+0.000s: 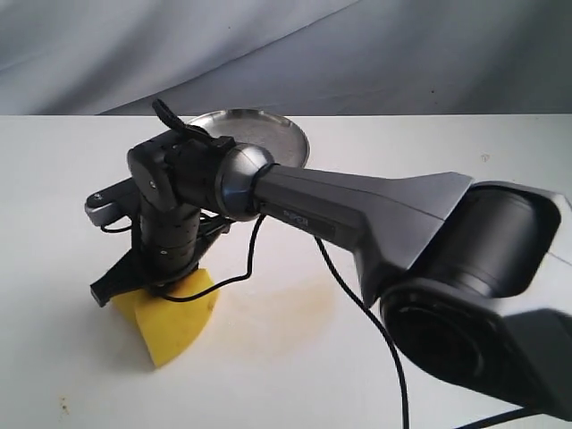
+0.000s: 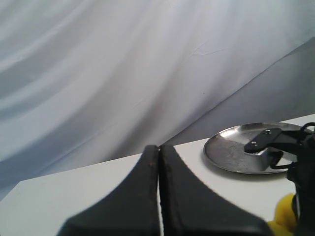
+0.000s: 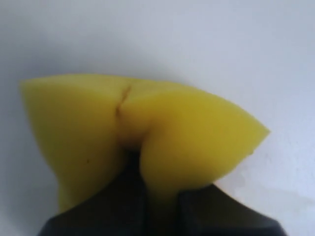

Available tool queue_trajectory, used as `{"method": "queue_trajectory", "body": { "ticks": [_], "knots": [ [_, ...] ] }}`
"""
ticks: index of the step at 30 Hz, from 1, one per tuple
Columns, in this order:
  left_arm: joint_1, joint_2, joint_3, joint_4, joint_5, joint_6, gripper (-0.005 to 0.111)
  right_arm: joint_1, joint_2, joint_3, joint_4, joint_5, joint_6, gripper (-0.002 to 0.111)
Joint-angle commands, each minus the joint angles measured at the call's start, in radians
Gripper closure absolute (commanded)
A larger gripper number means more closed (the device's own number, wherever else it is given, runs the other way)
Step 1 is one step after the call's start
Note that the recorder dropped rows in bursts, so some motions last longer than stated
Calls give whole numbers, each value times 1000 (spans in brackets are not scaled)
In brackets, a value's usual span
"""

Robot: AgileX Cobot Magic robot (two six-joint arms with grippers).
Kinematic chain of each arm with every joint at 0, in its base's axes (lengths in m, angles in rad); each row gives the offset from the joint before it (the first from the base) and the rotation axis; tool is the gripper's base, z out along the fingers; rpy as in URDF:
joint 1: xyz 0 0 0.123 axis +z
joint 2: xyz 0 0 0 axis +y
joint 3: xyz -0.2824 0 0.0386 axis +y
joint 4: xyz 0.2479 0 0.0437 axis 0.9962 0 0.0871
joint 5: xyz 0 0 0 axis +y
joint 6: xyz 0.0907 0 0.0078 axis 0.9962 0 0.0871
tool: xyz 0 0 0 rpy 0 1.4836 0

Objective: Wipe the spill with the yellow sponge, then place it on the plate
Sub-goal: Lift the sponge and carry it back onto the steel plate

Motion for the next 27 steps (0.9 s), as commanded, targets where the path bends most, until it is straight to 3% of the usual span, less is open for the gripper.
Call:
{"method": "queue_trajectory", "body": {
  "ticks": [1,7,13,27],
  "knots": [
    [4,-3,-3,-7,-6,-9,107,0,34,-109,-54,-81,-11,108],
    [4,-3,-3,-7,-6,-9,107,-74,34,-218,-178,-81,71,108],
    [4,-3,-3,-7,-6,-9,107,-184,34,-257,-185,-135,140,108],
    [4,-3,-3,-7,-6,-9,107,-353,63,-257,-93,-467,358,107]
  ]
}}
